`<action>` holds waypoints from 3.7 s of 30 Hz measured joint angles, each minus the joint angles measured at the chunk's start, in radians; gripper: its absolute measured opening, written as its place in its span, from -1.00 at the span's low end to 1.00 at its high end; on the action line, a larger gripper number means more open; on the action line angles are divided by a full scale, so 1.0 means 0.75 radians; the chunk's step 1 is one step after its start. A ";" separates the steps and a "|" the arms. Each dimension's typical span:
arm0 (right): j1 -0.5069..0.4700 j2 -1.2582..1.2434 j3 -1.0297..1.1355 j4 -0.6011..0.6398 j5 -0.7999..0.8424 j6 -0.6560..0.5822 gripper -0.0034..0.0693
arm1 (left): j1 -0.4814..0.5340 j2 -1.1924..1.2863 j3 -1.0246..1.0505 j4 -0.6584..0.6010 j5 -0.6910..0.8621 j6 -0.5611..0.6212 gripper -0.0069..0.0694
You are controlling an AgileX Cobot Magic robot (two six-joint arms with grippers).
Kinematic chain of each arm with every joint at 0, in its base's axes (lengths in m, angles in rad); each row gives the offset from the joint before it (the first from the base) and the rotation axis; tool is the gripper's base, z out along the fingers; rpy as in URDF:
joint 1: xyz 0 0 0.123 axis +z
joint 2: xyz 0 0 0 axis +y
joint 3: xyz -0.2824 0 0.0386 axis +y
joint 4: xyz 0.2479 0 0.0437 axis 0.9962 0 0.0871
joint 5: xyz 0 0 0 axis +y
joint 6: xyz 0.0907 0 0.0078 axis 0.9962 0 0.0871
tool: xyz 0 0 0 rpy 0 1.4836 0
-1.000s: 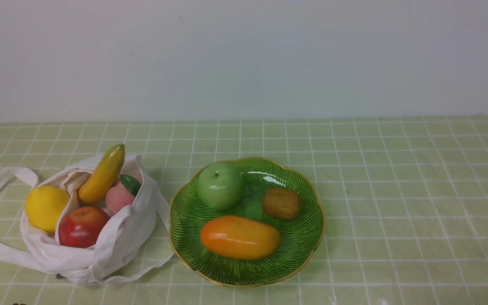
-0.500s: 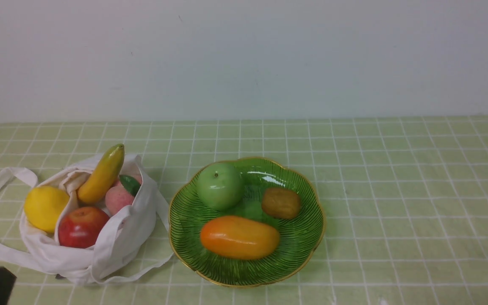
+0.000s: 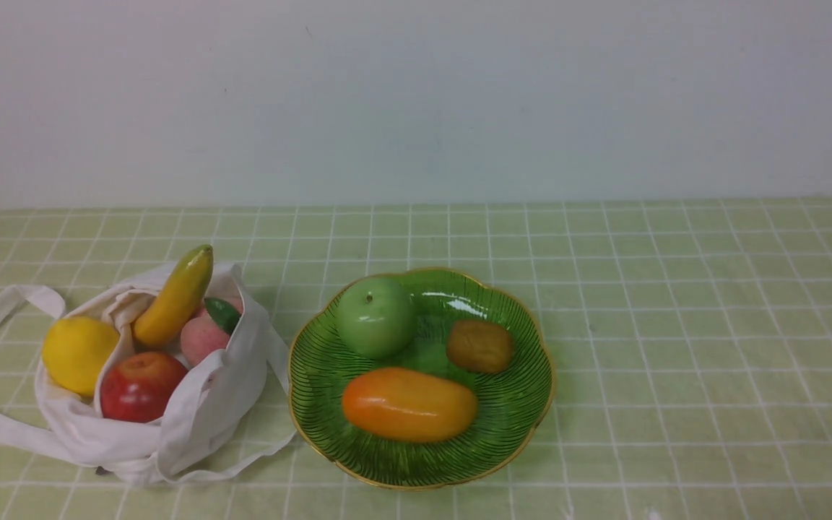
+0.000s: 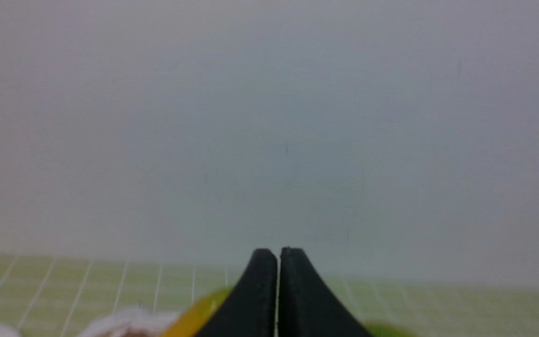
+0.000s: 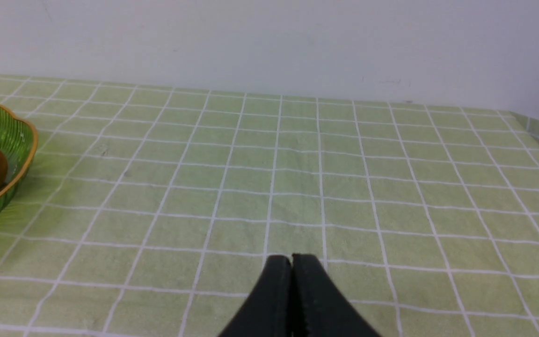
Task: Take the fruit out of the bag on the green coffee tablecloth and place them on the plate.
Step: 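Reach into the white bag and grasp the banana with the left gripper, then place the banana on the plate with the left gripper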
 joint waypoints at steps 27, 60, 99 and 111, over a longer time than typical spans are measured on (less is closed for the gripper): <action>0.000 0.000 0.000 0.000 0.000 0.000 -0.94 | 0.000 1.479 -0.483 -0.030 -0.326 0.626 0.97; 0.000 0.000 0.000 0.000 0.000 0.000 -0.94 | -0.001 1.532 -0.580 -0.029 -0.176 0.630 -0.06; 0.000 0.000 0.000 0.000 0.000 0.000 -0.94 | -0.512 1.540 -0.777 -0.355 0.071 0.672 -0.06; 0.000 0.000 0.000 0.000 0.000 0.000 -0.94 | -0.535 1.719 -0.785 -0.387 0.037 0.691 0.46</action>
